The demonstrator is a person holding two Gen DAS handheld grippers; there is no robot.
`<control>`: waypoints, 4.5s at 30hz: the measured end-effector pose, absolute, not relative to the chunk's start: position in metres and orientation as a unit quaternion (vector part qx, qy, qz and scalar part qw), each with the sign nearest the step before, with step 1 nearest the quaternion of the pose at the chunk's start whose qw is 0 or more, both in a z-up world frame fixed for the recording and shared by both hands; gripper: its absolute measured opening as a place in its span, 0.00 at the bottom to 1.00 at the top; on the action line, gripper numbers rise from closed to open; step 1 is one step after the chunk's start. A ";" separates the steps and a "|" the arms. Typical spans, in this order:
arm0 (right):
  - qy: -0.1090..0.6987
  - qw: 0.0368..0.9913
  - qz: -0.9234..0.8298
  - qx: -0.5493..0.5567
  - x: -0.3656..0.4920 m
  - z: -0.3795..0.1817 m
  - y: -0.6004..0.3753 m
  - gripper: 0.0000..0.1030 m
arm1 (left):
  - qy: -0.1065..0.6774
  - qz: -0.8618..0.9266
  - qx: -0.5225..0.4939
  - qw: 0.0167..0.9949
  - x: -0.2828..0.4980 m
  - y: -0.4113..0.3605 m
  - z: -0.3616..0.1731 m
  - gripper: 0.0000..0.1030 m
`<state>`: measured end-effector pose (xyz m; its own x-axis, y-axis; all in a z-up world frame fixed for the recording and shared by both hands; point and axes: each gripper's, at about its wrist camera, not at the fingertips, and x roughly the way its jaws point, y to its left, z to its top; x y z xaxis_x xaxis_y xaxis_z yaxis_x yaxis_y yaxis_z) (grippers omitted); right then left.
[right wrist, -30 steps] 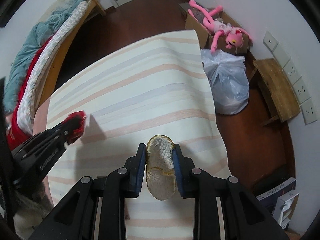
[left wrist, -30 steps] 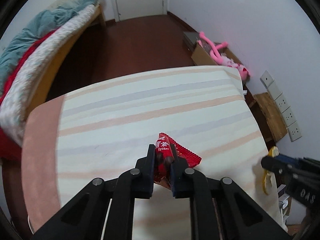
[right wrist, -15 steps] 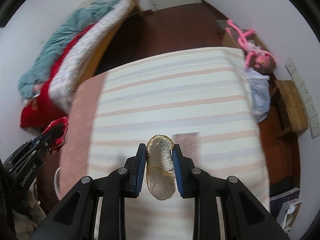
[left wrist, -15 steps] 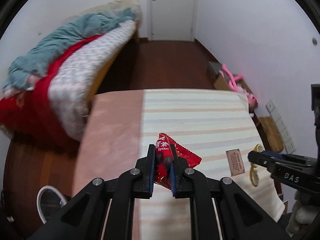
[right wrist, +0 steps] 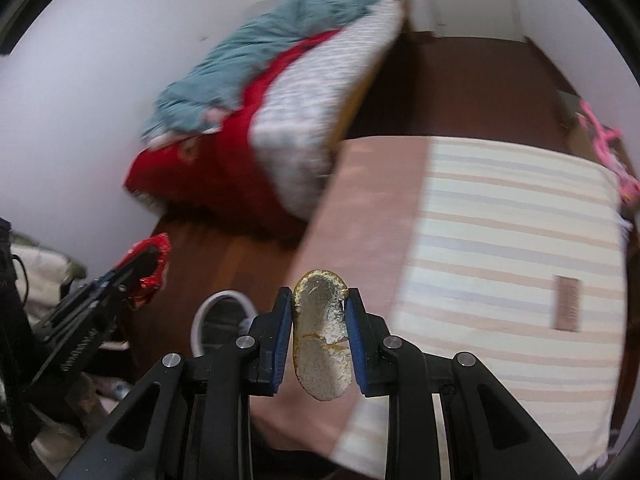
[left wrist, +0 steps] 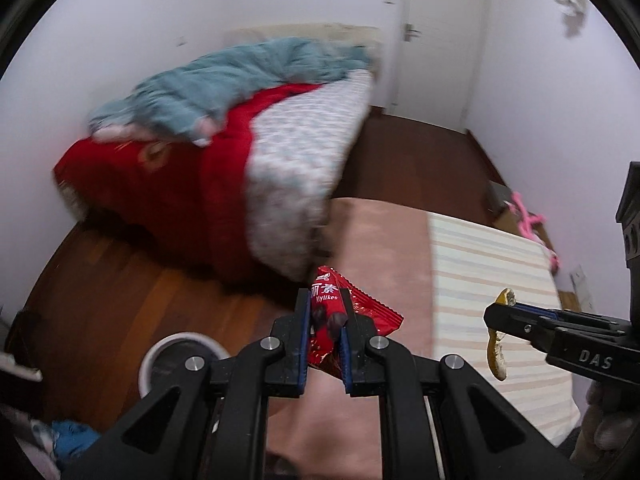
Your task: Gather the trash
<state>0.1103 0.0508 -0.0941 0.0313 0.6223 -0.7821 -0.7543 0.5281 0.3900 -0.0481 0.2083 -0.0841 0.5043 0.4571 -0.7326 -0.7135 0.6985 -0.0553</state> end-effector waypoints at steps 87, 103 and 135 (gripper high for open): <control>0.501 0.505 0.663 -0.235 -0.120 -0.034 0.222 1.00 | 0.332 0.431 -0.378 0.750 -0.303 0.261 -0.047 1.00; 0.491 0.494 0.674 -0.244 -0.127 -0.011 0.222 1.00 | 0.328 0.427 -0.381 0.752 -0.303 0.250 -0.036 1.00; 0.497 0.498 0.663 -0.256 -0.122 -0.018 0.217 1.00 | 0.322 0.426 -0.386 0.752 -0.305 0.251 -0.036 1.00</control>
